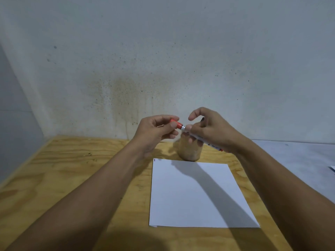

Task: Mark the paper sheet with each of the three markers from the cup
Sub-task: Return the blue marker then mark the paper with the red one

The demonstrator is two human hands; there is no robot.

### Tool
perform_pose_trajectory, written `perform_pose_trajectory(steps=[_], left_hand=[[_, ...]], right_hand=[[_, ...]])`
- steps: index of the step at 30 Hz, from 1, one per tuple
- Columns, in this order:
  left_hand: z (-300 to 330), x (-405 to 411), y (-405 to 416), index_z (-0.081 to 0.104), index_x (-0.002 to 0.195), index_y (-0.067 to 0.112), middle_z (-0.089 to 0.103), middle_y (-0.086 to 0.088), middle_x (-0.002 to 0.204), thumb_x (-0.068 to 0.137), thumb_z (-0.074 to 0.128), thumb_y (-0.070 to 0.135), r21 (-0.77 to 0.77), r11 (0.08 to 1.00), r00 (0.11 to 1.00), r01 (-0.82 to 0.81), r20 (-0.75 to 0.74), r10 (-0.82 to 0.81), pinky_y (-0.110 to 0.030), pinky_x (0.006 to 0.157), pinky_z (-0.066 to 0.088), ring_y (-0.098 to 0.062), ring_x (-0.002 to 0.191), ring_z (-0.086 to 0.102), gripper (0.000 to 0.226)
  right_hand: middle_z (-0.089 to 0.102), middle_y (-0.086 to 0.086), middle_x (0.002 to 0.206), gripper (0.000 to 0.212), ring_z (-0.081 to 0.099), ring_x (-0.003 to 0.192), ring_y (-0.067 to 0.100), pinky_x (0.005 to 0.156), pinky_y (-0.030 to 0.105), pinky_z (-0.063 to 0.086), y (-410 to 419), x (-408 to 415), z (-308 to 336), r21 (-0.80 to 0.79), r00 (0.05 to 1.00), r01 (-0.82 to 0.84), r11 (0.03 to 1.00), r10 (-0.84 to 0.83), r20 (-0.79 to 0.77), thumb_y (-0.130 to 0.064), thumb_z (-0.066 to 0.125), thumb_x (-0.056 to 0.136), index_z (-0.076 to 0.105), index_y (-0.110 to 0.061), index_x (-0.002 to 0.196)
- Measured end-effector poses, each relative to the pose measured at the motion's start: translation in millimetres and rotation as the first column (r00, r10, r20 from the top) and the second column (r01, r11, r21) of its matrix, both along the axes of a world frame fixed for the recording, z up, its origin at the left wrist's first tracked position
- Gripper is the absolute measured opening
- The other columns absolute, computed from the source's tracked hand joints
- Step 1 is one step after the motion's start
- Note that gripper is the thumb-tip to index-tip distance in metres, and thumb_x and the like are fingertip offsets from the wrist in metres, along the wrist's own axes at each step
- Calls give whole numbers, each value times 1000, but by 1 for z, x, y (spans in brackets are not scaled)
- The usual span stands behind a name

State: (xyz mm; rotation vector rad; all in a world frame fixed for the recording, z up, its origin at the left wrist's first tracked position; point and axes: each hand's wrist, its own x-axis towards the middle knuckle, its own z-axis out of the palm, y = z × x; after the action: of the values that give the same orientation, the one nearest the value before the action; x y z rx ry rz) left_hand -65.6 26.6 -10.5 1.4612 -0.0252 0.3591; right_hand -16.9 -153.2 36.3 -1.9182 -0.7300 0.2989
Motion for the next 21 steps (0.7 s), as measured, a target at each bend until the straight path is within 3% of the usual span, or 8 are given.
perform_pose_trajectory(steps=[3, 7, 9, 11, 14, 16, 18, 21], left_hand=[[-8, -5, 3, 72, 84, 7, 69, -5, 63, 82, 65, 7, 37, 996, 997, -78, -17, 78, -24, 59, 57, -16, 58, 63, 7], [-16, -10, 14, 72, 76, 5, 65, -7, 56, 83, 67, 15, 25, 973, 968, -229, -96, 230, -20, 49, 54, -14, 50, 62, 13], [-24, -14, 26, 72, 71, 7, 67, -4, 56, 83, 68, 14, 174, 940, 939, -295, -131, 319, -20, 49, 53, -12, 49, 60, 14], [-39, -17, 37, 72, 71, 7, 69, -7, 64, 81, 70, 10, 371, 861, 888, -348, -163, 429, -21, 48, 53, -12, 53, 61, 10], [-67, -17, 51, 70, 68, 7, 70, -9, 72, 77, 71, 7, 588, 728, 817, -353, -185, 546, -36, 66, 59, -20, 69, 67, 9], [-79, -17, 57, 72, 75, 7, 71, -9, 78, 76, 73, 12, 732, 623, 815, -277, -165, 556, -33, 71, 53, -22, 76, 66, 5], [-85, -17, 59, 72, 83, 6, 69, -9, 81, 78, 73, 16, 761, 597, 824, -255, -151, 546, -28, 70, 45, -21, 77, 62, 11], [-87, -17, 56, 71, 90, 6, 64, -4, 77, 77, 74, 20, 766, 593, 836, -248, -141, 531, -25, 67, 40, -23, 81, 63, 19]], right_hand=[[75, 4, 69, 17, 62, 49, 10, 44, 20, 44, 9, -4, -12, 9, 1000, -5, 1000, 5, 0, -12, 65, 92, 50, -10, 98], [70, -4, 67, 22, 62, 58, 9, 55, 9, 42, 17, -7, -38, -118, 912, 137, 983, -79, 402, -14, 72, 87, 50, -16, 90], [68, 8, 66, 16, 58, 55, 16, 55, 11, 42, 16, -9, -47, -81, 883, 109, 991, -59, 467, -7, 64, 91, 50, -14, 89], [65, 22, 72, 9, 58, 53, 24, 53, 22, 49, 15, -9, -53, 22, 946, 65, 998, -69, 317, 0, 51, 96, 54, -7, 91], [65, 19, 81, 22, 66, 62, 21, 58, 34, 61, 13, -8, -65, 210, 995, 24, 977, -3, -97, -1, 44, 101, 64, -4, 95], [68, 20, 88, 26, 69, 67, 24, 64, 38, 63, 13, -7, -70, 336, 943, 30, 942, 85, -323, -1, 41, 102, 66, -1, 101], [68, 24, 91, 29, 71, 72, 27, 70, 41, 63, 14, -6, -75, 449, 856, 91, 889, 161, -492, 7, 39, 99, 66, 3, 109], [69, 23, 89, 34, 73, 75, 29, 73, 40, 63, 19, -4, -84, 531, 809, 113, 840, 232, -539, 13, 56, 85, 62, 5, 117]])
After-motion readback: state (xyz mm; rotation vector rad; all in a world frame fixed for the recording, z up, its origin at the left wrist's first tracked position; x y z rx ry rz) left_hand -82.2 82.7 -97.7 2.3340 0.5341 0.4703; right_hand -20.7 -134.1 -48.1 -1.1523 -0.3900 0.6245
